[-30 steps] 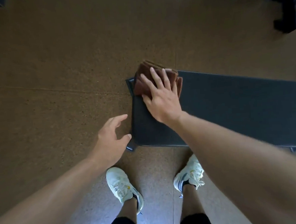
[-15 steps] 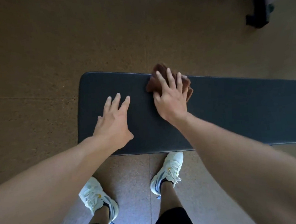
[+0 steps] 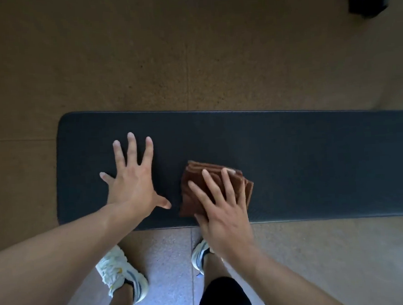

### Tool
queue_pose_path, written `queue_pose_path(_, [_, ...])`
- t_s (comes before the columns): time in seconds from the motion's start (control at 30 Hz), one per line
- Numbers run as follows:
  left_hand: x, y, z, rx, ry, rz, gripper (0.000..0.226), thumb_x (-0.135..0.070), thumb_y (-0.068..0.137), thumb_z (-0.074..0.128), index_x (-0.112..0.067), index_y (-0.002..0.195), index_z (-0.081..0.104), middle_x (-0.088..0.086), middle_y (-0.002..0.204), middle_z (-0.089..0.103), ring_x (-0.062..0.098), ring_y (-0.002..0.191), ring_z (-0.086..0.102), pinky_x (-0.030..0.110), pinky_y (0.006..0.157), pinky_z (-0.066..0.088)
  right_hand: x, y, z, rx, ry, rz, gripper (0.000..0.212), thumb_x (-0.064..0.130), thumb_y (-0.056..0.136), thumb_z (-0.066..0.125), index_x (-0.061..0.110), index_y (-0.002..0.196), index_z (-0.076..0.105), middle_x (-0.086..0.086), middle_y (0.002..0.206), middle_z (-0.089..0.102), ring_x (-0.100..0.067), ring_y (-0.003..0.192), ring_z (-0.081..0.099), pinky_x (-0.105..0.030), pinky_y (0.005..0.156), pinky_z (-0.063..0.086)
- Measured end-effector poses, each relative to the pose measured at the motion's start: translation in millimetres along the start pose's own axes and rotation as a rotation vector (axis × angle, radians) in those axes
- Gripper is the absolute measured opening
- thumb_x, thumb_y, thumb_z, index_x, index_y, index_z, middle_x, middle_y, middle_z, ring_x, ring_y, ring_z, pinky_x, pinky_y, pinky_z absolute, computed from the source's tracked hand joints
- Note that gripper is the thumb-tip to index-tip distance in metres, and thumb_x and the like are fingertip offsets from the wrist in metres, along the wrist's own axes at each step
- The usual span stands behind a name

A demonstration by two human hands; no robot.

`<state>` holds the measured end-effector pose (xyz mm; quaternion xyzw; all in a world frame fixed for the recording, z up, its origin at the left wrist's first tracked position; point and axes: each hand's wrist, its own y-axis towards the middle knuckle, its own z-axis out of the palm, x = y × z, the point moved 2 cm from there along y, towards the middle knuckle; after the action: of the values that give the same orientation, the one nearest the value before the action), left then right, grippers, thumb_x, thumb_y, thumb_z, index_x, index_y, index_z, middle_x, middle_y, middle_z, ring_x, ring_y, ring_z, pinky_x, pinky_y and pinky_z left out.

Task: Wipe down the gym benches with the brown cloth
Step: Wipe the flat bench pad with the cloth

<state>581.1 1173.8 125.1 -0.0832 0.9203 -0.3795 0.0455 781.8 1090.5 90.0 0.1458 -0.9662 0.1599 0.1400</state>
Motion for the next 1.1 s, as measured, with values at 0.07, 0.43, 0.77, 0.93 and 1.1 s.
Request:
queue_pose_path(0.07, [-0.4,-1.7,0.8,-0.01,0.003,-0.006,0.161,-0.063,0.047,0.091,-0.032,0.156,-0.023,0.002,0.161,-0.037,0.034,0.151,-0.028,0.073,0.111,0.026,-18.5,58.6,-19.3,-0.073,0.038,0.071,0.065,0.048,0.094,0.052,0.04,0.158,0.039,0.003,0.171,0.028,-0.036,0.161,0.01,-0.069,0.123,0.015])
queue_pose_path(0.43, [-5.7,-2.5,-2.2,0.008,0.034,-0.032,0.163,-0.07,0.044,0.088,-0.033,0.154,-0.028,-0.001,0.16,-0.04,0.031,0.15,-0.031,0.072,0.112,0.028,-72.5,-46.3,-14.3,0.06,-0.098,-0.203,0.073,0.05,0.087,0.062,0.036,0.157,0.044,0.004,0.169,0.034,-0.033,0.161,0.013,-0.066,0.115,0.03])
queue_pose_path(0.77, [-3.5,-0.9,-0.6,-0.043,0.088,-0.021,0.161,-0.076,0.047,0.082,-0.032,0.15,-0.034,0.002,0.159,-0.041,0.032,0.15,-0.029,0.065,0.113,0.034,-97.1,122.8,-62.6,-0.019,-0.055,0.069,0.066,0.061,0.102,0.039,0.043,0.163,0.022,0.007,0.175,0.015,-0.03,0.162,-0.002,-0.063,0.127,0.0])
queue_pose_path(0.93, [2.5,0.8,3.1,-0.058,0.058,0.012,0.16,-0.076,0.048,0.082,-0.032,0.152,-0.032,0.002,0.16,-0.039,0.032,0.151,-0.027,0.065,0.113,0.033,-59.5,81.4,-33.3,-0.072,-0.02,0.153,0.069,0.07,0.102,0.036,0.037,0.162,0.03,0.008,0.174,0.016,-0.028,0.163,-0.002,-0.059,0.129,-0.002])
queue_pose_path(1.1, [12.5,-16.6,20.8,-0.121,-0.205,0.111,0.15,-0.062,0.062,0.085,-0.029,0.153,-0.029,-0.003,0.165,-0.029,0.023,0.152,-0.027,0.065,0.121,0.009,-34.8,-6.8,-8.1,0.128,-0.185,-0.288,0.063,0.059,0.103,0.041,0.033,0.161,0.035,0.004,0.172,0.027,-0.034,0.162,0.007,-0.069,0.124,0.017])
